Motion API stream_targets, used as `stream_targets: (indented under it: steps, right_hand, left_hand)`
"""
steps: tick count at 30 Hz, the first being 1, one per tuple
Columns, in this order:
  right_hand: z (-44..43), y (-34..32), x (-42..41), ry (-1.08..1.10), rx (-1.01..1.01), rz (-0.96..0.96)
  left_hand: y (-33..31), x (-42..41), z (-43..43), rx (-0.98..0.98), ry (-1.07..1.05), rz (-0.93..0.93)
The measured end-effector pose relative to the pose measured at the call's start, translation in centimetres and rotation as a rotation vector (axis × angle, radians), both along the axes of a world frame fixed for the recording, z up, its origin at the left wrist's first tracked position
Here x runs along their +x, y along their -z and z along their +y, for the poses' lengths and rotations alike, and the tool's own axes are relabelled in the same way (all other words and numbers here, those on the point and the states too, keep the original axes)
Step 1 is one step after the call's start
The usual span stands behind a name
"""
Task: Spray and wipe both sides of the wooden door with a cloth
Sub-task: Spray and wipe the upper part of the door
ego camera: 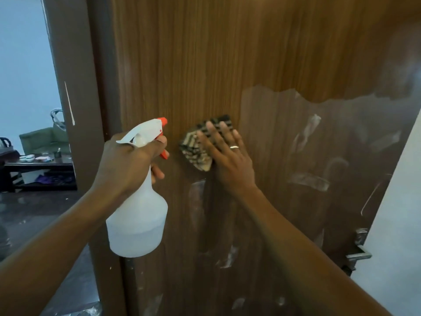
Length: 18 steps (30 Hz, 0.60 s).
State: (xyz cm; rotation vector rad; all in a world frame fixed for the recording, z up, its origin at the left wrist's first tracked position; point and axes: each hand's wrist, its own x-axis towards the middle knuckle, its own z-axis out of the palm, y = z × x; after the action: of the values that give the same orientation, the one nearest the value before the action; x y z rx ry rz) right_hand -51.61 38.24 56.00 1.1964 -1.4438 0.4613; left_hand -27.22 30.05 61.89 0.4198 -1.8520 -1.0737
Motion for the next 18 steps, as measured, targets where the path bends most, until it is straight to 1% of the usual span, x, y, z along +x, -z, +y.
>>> stream_targets:
  steps: [3, 5, 6, 7, 9, 12, 14, 16, 18]
  right_hand:
    - [3.0, -1.9, -2.6, 0.079, -0.106, -0.189]
    - [3.0, -5.6, -3.0, 0.07, -0.223, -0.329]
    - [2.5, -7.5, -2.7, 0.056, -0.272, -0.358]
    - [1.8, -9.0, -2.2, 0.047, -0.295, -0.354]
    - [0.8, -10.0, -1.6, 0.032, -0.234, -0.261]
    - [1.9, -6.4, -2.7, -0.005, -0.011, -0.045]
    - [4.2, -2.9, -4.6, -0.012, 0.072, 0.024]
    - [6.9, -0.2, -6.8, 0.016, 0.082, 0.008]
    - [9.3, 0.6, -8.7, 0.061, 0.06, -0.082]
  left_hand:
    - [-0.2, -0.6, 0.9, 0.001, -0.038, -0.004]
    - [-0.4, -1.1, 1.5, 0.004, -0.055, -0.019]
    - [-0.4, -1.4, 1.8, 0.007, -0.06, -0.028]
    - [-0.5, -1.8, 2.2, 0.01, -0.061, -0.034]
    - [-0.7, -2.5, 3.3, 0.02, -0.054, -0.026]
    - [-0.9, -3.4, 5.0, 0.026, -0.036, 0.001]
    - [-0.8, -4.2, 6.2, 0.037, -0.043, 0.004]
    - [-0.6, -5.0, 7.2, 0.04, -0.069, 0.003]
    - [-0.2, -5.8, 8.2, 0.044, -0.089, 0.004]
